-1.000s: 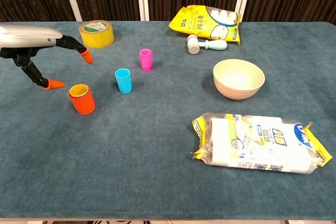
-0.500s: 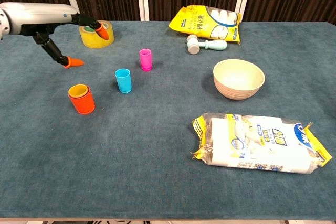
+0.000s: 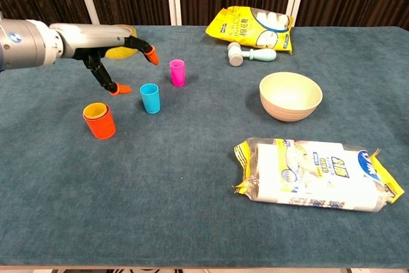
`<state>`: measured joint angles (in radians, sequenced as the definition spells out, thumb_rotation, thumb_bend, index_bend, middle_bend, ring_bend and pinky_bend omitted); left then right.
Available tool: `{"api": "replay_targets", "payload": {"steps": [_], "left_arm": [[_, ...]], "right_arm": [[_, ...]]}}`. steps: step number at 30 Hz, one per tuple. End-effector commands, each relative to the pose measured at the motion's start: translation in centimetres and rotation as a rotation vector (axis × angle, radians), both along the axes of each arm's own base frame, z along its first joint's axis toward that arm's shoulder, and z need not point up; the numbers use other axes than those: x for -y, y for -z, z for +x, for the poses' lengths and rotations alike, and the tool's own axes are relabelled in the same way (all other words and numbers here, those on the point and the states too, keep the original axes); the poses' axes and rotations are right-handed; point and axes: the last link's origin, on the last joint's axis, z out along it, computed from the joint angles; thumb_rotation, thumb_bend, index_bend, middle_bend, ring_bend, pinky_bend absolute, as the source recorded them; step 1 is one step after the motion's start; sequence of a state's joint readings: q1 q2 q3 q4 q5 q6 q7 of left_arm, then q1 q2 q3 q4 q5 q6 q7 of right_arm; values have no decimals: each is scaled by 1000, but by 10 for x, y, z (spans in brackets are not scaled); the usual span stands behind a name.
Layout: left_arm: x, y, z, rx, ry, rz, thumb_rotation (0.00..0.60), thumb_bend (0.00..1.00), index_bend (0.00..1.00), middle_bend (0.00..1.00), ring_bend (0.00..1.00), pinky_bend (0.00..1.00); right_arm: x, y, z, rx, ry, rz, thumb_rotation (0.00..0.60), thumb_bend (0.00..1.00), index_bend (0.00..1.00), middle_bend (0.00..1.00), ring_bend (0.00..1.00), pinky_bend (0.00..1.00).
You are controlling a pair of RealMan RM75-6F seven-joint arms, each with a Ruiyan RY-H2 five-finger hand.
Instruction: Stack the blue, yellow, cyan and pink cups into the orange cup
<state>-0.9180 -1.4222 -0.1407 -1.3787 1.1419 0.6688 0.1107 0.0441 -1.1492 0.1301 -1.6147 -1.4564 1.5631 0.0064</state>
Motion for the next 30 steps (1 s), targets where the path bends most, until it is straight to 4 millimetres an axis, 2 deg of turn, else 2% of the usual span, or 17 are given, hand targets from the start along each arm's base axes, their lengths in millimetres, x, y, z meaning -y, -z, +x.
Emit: {"api": "replay_targets", "payload": {"steps": [1,6,14,30], "left_arm": [[-1,8,-1,-16,1,2,600,285,216,141,0,0],[-3,15,0,-24,-1,13,600,285,228,143,0,0],[-4,21,1,-43,6,27,600,285,359,149,0,0],[-7,30,1,-58,-13,48,600,285,333,150,0,0]], "right_arm": [[0,0,0,2,0,0,600,324,125,79,124,25],[0,-1,0,5,0,-3,600,325,125,79,124,25],[0,-1,0,7,-1,-4,600,325,125,79,124,25],[0,0,-1,6,4,2,600,324,125,79,124,25]]}}
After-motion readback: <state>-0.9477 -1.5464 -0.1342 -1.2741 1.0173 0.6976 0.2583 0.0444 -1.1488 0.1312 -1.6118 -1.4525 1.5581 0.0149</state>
